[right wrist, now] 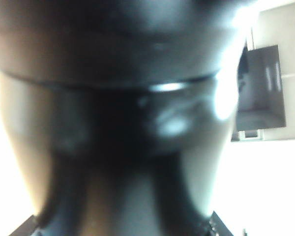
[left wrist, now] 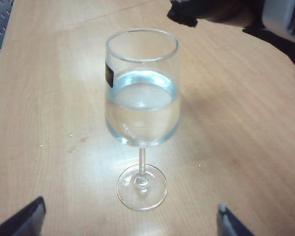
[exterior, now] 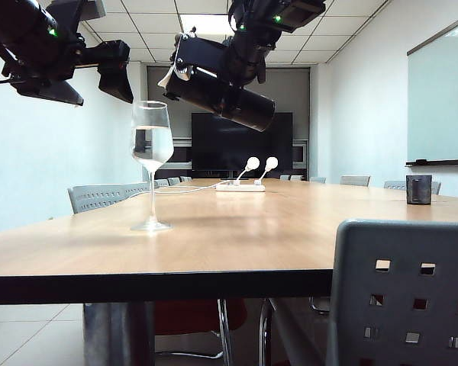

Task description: Pick up the black thermos cup, pour some water from it into the stemmed glass, and then put the thermos cup back on the table.

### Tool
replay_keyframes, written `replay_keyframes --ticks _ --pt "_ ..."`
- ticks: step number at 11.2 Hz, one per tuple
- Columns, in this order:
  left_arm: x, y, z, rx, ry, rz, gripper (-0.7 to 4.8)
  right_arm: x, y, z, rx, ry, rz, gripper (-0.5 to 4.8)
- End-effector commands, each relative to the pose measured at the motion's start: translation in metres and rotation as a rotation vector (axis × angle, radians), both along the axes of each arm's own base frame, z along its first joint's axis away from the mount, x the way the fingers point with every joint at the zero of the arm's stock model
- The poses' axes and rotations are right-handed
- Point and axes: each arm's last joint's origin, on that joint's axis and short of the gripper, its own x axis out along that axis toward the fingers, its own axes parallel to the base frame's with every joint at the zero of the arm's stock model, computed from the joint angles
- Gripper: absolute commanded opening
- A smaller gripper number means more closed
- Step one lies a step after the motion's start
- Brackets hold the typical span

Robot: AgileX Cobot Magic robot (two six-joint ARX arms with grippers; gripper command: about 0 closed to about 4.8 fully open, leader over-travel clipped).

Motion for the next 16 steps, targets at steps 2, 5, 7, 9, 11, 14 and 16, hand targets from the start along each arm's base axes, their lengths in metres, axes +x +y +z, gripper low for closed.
replay_keyframes --ticks 2,5,7,9,11,14,16 --pt "0.0 0.0 0.003 -0.004 -0.013 -0.001 4.79 -0.006 -0.001 0.026 0.003 -0.131 0.009 1.97" --pt "-0.001 0.0 0.001 -0.001 0.0 -0.001 4.79 -0.005 -0.001 0.03 -0.032 -0.194 0.018 1.97" --pt "-0.001 0.0 0.001 0.0 0.002 -0.001 4.79 -0.005 -0.001 0.031 -0.053 -0.208 0.021 1.97" --pt "-0.001 0.0 0.001 0.001 0.005 -0.001 4.79 -0.005 -0.001 0.032 -0.064 -0.226 0.026 1.59" --pt "-0.001 0.0 0.001 -0.002 0.006 0.0 4.79 -0.005 -0.001 0.032 -0.067 -0.228 0.027 1.57" --pt "-0.001 0.0 0.001 -0.002 0.007 0.0 4.79 -0.006 0.0 0.036 -0.041 -0.27 0.064 1.57" --pt "-0.001 0.0 0.0 -0.001 0.011 0.0 4.79 -0.005 0.0 0.036 -0.064 -0.275 0.065 1.73"
